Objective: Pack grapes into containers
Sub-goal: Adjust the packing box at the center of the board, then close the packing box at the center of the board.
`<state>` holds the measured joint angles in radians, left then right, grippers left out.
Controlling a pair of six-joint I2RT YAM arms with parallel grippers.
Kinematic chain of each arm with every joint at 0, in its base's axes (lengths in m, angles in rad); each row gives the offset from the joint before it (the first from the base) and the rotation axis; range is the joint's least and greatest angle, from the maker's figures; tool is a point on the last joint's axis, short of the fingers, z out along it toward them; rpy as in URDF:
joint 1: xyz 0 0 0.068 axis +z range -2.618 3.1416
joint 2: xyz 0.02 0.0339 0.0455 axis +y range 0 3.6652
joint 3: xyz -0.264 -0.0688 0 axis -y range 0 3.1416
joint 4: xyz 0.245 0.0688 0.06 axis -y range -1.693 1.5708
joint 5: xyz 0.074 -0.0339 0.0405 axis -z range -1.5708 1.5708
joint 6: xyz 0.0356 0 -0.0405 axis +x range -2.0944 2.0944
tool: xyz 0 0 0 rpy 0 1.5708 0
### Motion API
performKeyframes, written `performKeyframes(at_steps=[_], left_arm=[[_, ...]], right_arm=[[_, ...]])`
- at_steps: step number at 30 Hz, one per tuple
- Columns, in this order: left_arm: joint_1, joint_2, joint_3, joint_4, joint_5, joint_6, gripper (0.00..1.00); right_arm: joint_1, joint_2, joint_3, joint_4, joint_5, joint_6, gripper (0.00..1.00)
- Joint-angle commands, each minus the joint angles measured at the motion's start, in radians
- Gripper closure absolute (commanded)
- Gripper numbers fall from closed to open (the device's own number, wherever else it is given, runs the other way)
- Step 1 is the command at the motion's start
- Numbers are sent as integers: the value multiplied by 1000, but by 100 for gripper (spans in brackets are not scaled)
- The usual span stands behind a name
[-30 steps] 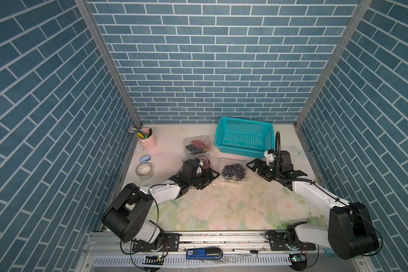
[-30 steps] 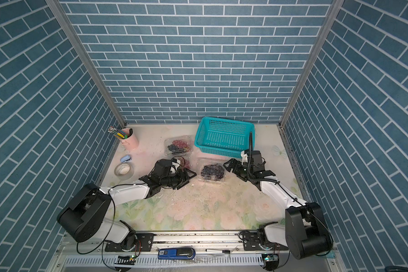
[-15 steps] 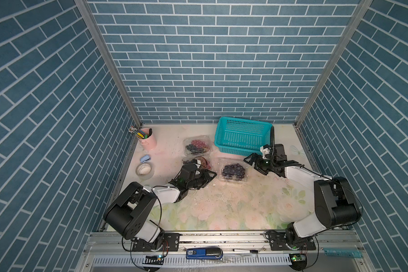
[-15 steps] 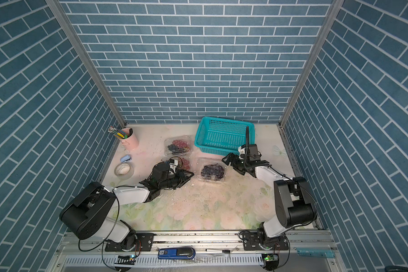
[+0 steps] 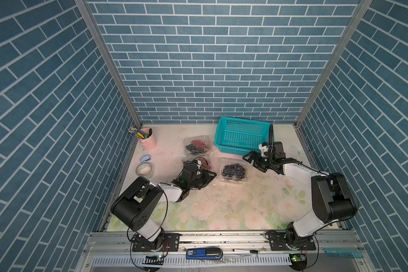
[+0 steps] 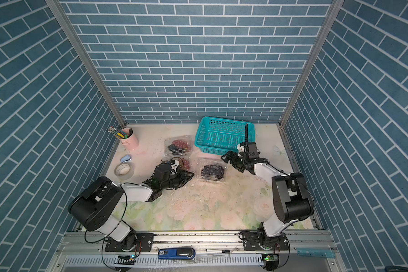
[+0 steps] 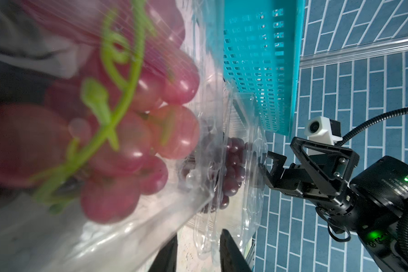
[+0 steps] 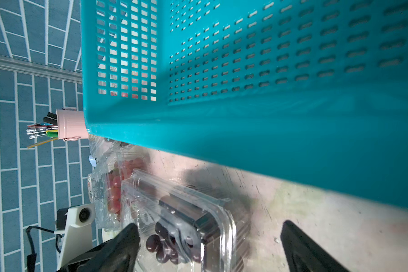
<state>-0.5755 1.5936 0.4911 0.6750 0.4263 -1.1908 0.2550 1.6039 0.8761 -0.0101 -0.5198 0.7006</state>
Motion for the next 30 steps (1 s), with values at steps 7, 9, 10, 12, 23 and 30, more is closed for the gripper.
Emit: performKeyframes(at_steps=[7,9,10,12,23,30], left_arm=[[-11,37,-13,76,-1,-16,71],[-11,31,-18,78,-5,-16,71],[-11,29,-20,78,-5,-16,73],[-13,25,-23,80,-5,-17,73],[-29,19,-33,82,-18,-21,73],[-40,27,-19,78,-26,-21,73]], right_arm=[[13,40,21,10,-9,-23,5],[19,42,23,12,-6,-18,5],[22,43,23,14,-6,-17,5],[29,47,26,15,-3,-15,5],[50,47,18,15,18,3,5],[58,52,5,26,21,11,5]])
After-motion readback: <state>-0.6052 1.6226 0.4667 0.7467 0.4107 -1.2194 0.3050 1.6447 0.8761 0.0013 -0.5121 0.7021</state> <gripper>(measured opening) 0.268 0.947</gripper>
